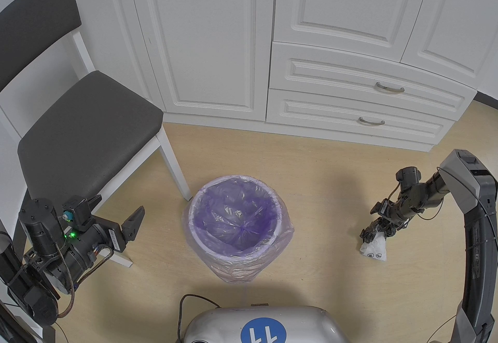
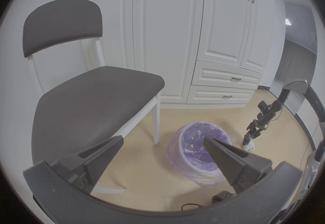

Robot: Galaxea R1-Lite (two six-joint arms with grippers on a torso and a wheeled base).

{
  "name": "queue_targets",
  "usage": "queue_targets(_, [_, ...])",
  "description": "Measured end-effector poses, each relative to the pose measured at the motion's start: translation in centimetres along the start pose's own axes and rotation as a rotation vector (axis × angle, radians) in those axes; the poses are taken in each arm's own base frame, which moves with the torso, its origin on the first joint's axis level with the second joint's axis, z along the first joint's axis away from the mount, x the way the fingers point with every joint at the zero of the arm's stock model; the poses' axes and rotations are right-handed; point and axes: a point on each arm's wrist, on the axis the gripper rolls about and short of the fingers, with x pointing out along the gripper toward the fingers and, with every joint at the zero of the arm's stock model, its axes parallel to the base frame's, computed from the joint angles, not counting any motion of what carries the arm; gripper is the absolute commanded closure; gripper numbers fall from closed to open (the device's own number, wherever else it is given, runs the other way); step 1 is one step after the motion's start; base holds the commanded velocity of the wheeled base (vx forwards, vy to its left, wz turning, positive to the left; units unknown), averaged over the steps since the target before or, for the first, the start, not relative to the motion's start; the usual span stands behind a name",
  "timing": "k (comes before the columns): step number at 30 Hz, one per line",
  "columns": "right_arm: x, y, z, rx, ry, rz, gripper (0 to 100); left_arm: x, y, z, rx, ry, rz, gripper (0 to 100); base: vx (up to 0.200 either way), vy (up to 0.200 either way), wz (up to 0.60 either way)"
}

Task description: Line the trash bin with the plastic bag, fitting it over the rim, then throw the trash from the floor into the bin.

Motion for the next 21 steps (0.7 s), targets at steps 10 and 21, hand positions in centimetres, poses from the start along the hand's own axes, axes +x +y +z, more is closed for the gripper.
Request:
queue_targets(10, [0.36,0.32,0.6,0.016,0.04,-0.023,0,0.03,-0.03,-0.02,0.0,-0.002,-0.001,0,0.0,0.0,0.0])
queue_targets(21, [0.42,0.22,0.51,0.012,0.058,-0.034,100,-0.04,-0.11,-0.13,0.001,0.002,-0.005,0,0.0,0.0,0.0])
